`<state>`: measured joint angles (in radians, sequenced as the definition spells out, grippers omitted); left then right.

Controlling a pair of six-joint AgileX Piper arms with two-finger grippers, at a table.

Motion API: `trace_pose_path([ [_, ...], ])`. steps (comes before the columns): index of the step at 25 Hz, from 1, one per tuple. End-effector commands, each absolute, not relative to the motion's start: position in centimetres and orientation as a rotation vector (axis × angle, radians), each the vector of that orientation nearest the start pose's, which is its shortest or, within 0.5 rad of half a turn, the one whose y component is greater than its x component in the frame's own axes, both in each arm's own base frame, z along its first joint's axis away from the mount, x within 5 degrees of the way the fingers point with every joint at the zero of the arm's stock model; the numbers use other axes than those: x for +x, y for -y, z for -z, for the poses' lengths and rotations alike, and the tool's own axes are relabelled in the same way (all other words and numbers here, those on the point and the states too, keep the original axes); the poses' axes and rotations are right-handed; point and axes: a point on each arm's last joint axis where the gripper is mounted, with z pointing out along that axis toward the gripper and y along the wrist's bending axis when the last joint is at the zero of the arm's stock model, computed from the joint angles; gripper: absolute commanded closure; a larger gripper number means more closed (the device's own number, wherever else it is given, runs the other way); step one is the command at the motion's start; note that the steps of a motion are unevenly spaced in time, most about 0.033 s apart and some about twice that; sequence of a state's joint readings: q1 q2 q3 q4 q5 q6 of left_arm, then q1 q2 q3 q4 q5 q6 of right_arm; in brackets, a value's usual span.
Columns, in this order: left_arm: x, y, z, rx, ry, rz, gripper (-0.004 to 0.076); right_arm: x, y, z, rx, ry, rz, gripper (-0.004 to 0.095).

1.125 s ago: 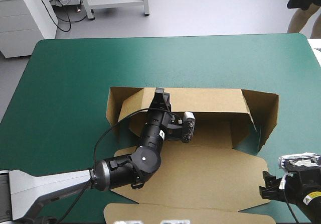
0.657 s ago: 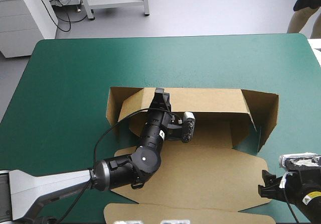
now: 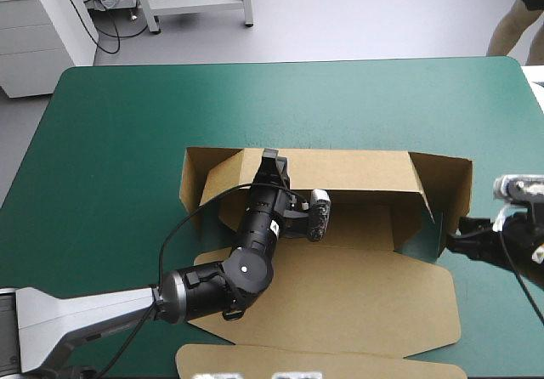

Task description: Fold the box

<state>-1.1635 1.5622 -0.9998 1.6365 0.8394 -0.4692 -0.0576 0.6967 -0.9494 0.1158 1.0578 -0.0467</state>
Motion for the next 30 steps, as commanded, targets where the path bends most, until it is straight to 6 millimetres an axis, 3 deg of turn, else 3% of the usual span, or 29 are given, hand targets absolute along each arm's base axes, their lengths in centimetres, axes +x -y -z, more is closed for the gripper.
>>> trace_pose_path([
  [1, 18.7, 27.2, -30.3, 1.446, -1.179, -0.819, 0.0734, 13.7, -0.1, -41.5, 0.013, -2.199, -0.078, 0.0355],
  [3, 18.7, 27.2, -30.3, 1.436, -1.188, -0.808, 0.0734, 15.9, 0.1, -43.1, -0.006, -2.191, -0.068, 0.0355],
  [9, 18.7, 27.2, -30.3, 1.436, -1.188, -0.808, 0.0734, 21.6, 0.4, -44.7, -0.027, -2.217, -0.058, 0.0355],
  [13, 18.7, 27.2, -30.3, 1.435, -1.189, -0.807, 0.0734, 25.2, 0.6, -44.2, -0.034, -2.261, -0.059, 0.0355],
  [17, 18.7, 27.2, -30.3, 1.423, -1.2, -0.796, 0.0734, 28.8, 0.8, -42.0, -0.028, -2.349, -0.072, 0.0355],
  [25, 18.8, 27.1, -30.3, 1.386, -1.231, -0.773, 0.0734, 31.4, 0.8, -39.4, -0.018, -2.425, -0.105, 0.0355],
  [30, 18.8, 26.9, -30.4, 1.333, -1.27, -0.762, 0.0734, 31.3, 0.8, -38.7, -0.021, -2.475, -0.109, 0.0355],
])
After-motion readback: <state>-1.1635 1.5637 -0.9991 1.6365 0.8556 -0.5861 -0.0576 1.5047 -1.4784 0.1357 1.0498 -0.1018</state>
